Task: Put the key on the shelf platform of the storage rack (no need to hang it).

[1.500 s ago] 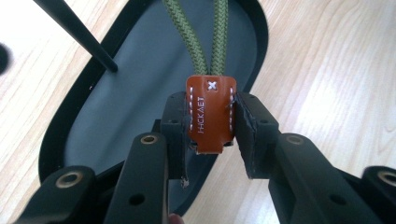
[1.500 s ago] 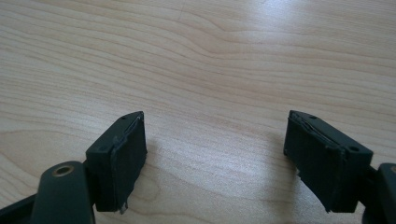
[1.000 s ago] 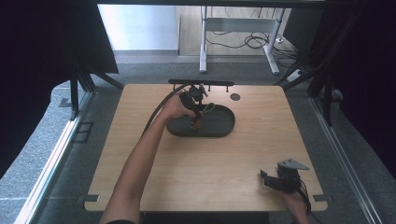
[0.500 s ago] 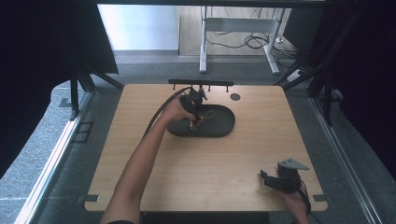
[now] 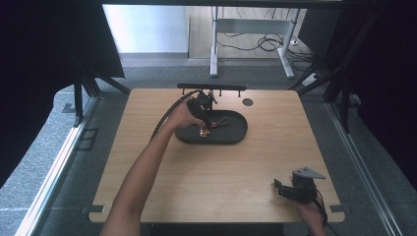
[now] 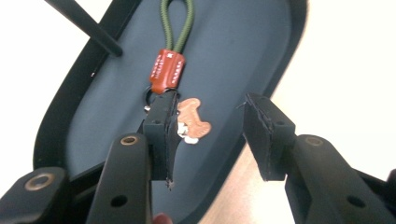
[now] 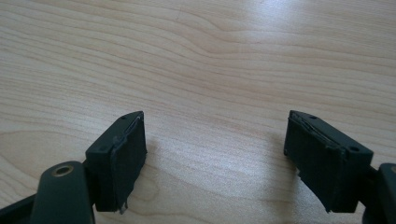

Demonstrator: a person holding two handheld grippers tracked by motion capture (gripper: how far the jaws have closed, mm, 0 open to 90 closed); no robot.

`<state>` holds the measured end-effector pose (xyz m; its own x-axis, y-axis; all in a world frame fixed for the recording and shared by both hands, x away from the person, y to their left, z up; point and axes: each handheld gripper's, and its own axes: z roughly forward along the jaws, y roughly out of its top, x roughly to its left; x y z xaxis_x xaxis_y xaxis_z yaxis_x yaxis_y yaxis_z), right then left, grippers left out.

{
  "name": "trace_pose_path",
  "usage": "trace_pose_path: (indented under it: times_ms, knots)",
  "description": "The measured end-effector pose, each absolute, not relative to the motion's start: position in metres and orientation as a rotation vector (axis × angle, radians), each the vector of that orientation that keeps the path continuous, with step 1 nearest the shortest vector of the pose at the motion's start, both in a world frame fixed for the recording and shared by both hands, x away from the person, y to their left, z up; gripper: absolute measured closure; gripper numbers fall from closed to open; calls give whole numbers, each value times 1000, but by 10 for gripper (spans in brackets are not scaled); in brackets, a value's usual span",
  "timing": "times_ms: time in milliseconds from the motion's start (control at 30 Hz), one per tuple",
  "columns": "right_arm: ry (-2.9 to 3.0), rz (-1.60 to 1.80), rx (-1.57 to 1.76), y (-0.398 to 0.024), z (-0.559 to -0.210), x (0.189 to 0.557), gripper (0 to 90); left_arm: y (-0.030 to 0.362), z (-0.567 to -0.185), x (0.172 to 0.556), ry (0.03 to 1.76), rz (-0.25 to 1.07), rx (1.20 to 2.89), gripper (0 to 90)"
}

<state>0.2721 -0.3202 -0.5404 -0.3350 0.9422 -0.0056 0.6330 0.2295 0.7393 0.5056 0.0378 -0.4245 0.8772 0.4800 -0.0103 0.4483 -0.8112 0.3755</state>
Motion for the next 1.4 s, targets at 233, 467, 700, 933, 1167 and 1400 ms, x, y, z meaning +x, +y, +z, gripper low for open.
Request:
trace_pose_path:
  times_ms: [233, 467, 700, 933, 1167, 1400]
  knots:
    - [2052, 902, 1451, -320, -540, 272, 210, 45, -413, 486, 655, 155, 2659, 549]
    - [2049, 902, 1455, -320, -540, 272, 211, 59, -408, 463, 628, 149, 2616, 540]
    - [2047, 900, 1456, -320, -540, 272, 211, 77, -415, 439, 619, 144, 2582, 531]
    - [2046, 898, 1457, -320, -540, 272, 210, 98, -424, 411, 613, 159, 2554, 527]
    - [2043, 896, 1459, -320, -540, 272, 209, 117, -435, 379, 623, 182, 2536, 523]
    - [2042, 892, 1459, -320, -540, 272, 208, 133, -450, 354, 658, 194, 2503, 521]
